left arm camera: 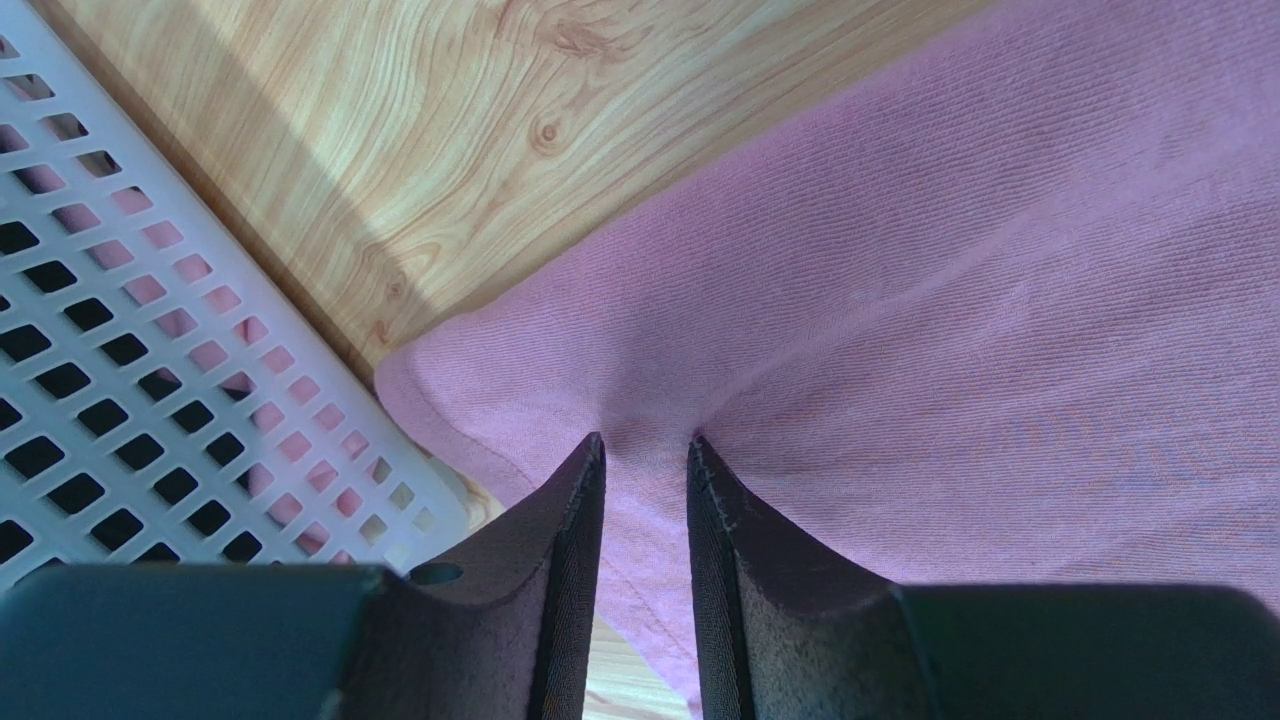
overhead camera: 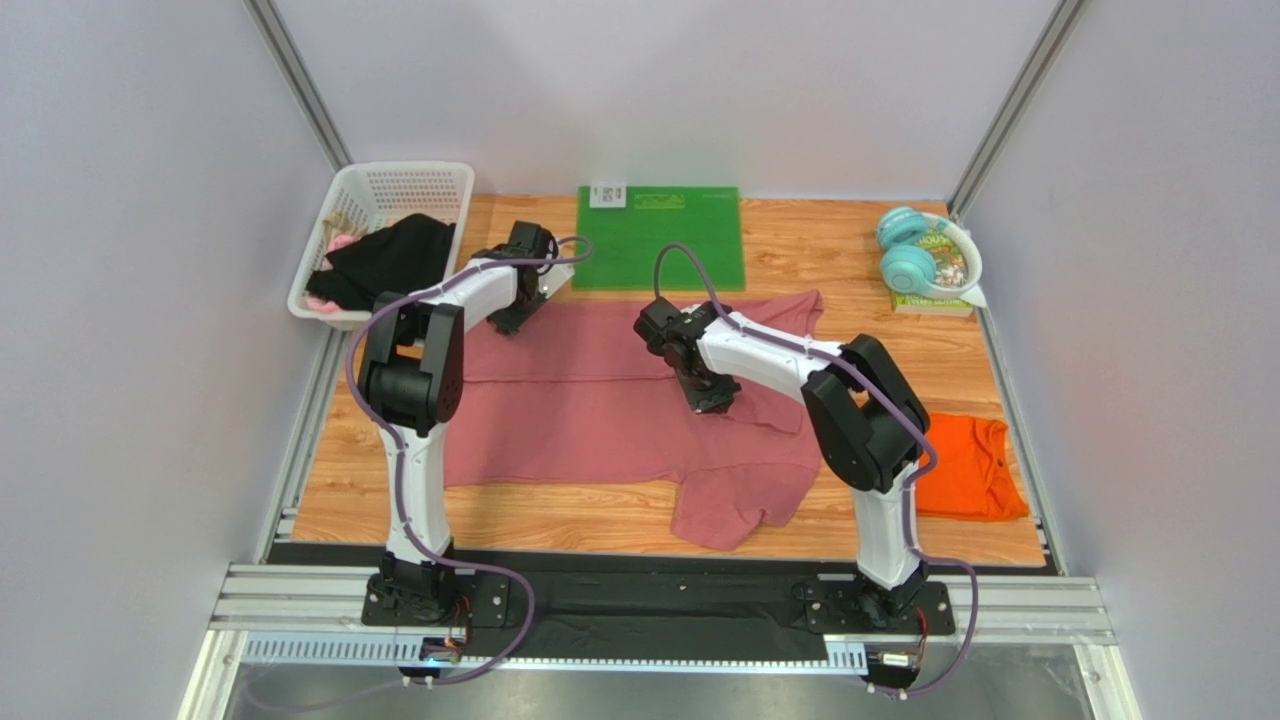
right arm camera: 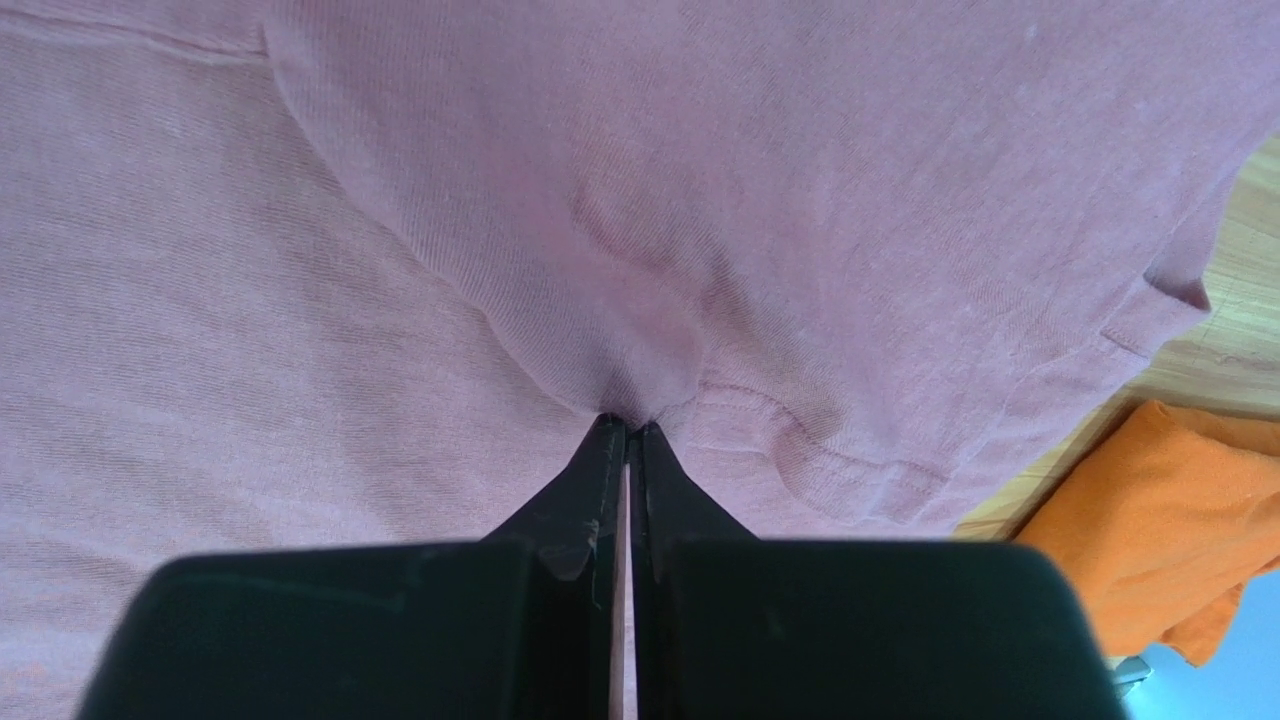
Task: Fold and stack the t-shirts
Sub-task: Fold the flattened tshirt in 1/3 of the way
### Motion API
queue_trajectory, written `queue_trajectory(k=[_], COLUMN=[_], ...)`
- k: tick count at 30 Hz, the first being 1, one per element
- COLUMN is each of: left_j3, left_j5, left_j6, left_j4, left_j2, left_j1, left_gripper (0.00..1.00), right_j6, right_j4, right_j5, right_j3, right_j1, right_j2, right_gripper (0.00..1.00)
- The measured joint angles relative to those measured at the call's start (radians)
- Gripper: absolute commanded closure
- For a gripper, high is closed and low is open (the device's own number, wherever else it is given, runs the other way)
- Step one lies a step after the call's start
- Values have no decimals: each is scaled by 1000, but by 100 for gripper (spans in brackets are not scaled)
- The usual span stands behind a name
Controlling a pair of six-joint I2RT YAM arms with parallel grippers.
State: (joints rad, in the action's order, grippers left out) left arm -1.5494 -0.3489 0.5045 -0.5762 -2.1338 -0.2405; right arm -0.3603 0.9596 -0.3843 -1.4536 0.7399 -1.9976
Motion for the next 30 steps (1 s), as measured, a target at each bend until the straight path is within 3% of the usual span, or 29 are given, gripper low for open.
queue_trajectory(k=[6, 13, 15, 20, 21, 30], left_j3=[6, 11, 13, 13, 13, 18], left_j5=[-1, -1, -1, -2, -2, -2], left_j6=[0, 0, 1, 1, 1, 3], left_j4=[6, 12, 12, 12, 13, 12], left_j2=[2, 5, 6, 6, 6, 10], left_j1=[0, 0, 0, 0, 0, 0], left_gripper=[66, 66, 66, 66, 66, 66], right_j6=[6, 27, 26, 19, 20, 16], right_j4=[0, -60, -101, -140, -142, -77], right_j5=[29, 290, 372, 465, 468, 388], right_j3=[0, 53, 95, 147, 151, 152], right_j1=[-20, -53, -55, -59, -59, -72], right_j2=[11, 177, 256, 332, 322, 168], right_gripper=[100, 100, 92, 55, 52, 48])
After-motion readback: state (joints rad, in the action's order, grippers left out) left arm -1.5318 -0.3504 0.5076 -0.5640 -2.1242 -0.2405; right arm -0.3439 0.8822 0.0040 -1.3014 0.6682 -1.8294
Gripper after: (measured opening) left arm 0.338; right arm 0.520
